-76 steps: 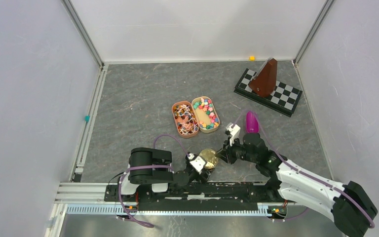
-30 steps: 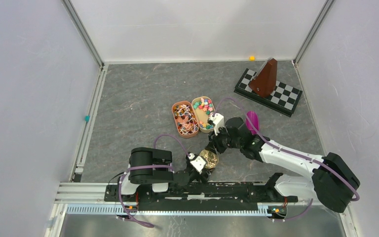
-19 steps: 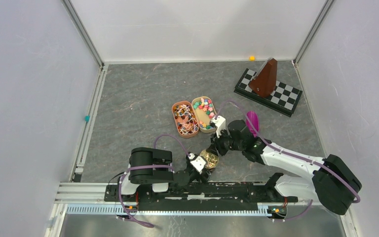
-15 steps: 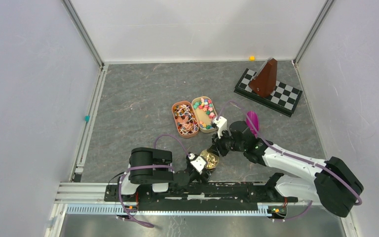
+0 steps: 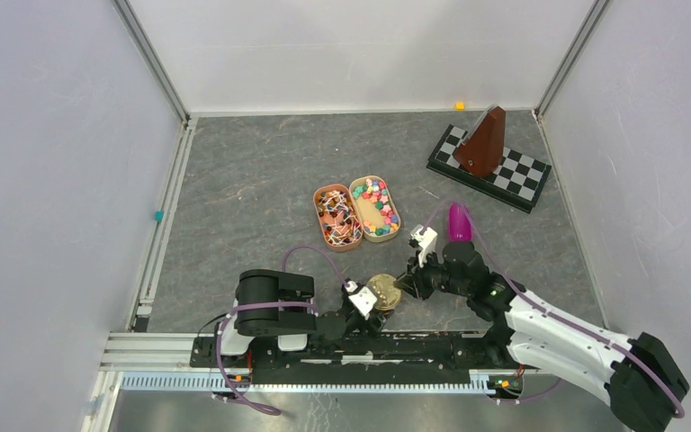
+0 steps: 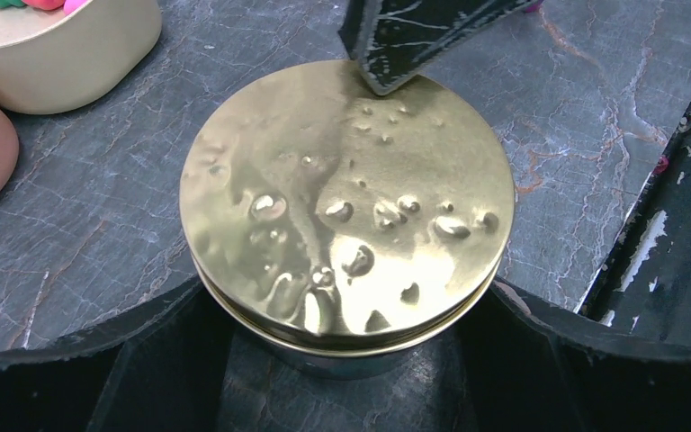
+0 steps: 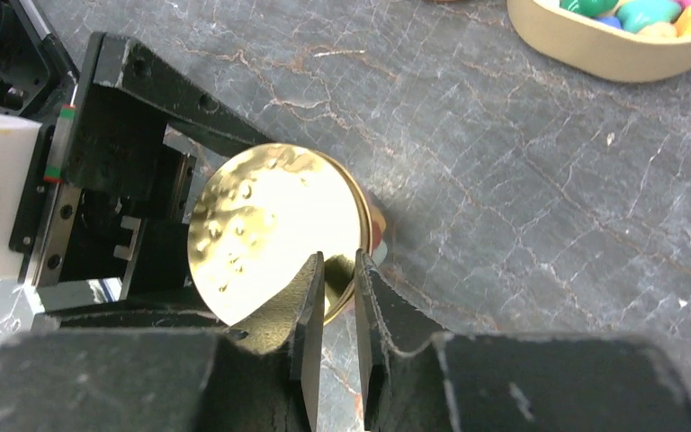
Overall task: Pack the candies
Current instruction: Screw the bottle lid onto the packing bottle.
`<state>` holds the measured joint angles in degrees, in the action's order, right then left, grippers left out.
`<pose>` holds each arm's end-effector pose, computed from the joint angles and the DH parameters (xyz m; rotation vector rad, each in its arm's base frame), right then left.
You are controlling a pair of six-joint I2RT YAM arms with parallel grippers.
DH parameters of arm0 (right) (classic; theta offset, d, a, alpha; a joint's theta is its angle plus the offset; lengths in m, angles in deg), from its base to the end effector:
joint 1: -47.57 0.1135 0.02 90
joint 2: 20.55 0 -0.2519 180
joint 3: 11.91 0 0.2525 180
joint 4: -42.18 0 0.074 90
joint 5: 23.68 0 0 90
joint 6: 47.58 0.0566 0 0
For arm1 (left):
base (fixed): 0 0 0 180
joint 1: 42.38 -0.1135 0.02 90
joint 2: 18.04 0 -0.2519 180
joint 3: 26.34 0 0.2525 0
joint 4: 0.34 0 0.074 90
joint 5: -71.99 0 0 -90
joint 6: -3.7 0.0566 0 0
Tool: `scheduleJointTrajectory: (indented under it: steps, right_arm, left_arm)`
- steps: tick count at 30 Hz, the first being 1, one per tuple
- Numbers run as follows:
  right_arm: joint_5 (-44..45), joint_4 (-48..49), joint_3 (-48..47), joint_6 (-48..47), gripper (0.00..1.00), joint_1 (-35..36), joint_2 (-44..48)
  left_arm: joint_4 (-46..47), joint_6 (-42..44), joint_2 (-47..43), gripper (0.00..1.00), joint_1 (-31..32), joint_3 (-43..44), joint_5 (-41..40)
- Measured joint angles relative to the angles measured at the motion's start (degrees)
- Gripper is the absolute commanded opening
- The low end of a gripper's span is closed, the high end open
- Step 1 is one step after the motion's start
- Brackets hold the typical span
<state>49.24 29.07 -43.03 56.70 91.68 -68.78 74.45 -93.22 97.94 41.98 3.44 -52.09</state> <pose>0.1351 0.1541 0.1626 -0.7506 2.0793 0.9062 0.0577 -0.2612 0.0641 0.7417 1.6171 -0.6398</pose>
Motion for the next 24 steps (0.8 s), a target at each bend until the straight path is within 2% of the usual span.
scheduleJointTrajectory:
  steps: [9, 14, 18, 19, 24]
  right_arm:
    - [1.2, -7.8, 2.3, 3.0, 0.22, 3.0, 10.1]
    - [0.3, -14.3, 1.7, 4.0, 0.24, 5.2, 12.5]
    - [1.5, -18.6, -1.7, 3.9, 0.3, 5.4, 12.3]
    - [2.2, -19.0, -2.9, 3.8, 0.36, 5.4, 12.2]
    - [6.2, -18.4, -9.2, 1.9, 0.44, 5.4, 9.0]
  left_arm:
    - [0.0, 0.0, 0.0, 0.67, 0.0, 0.0, 0.0]
    - [0.0, 0.0, 0.0, 0.67, 0.0, 0.0, -0.1]
    - [0.0, 0.0, 0.0, 0.67, 0.0, 0.0, -0.1]
    - [0.0, 0.0, 0.0, 0.67, 0.0, 0.0, -0.1]
    - [0.0, 0.0, 0.0, 0.67, 0.0, 0.0, -0.1]
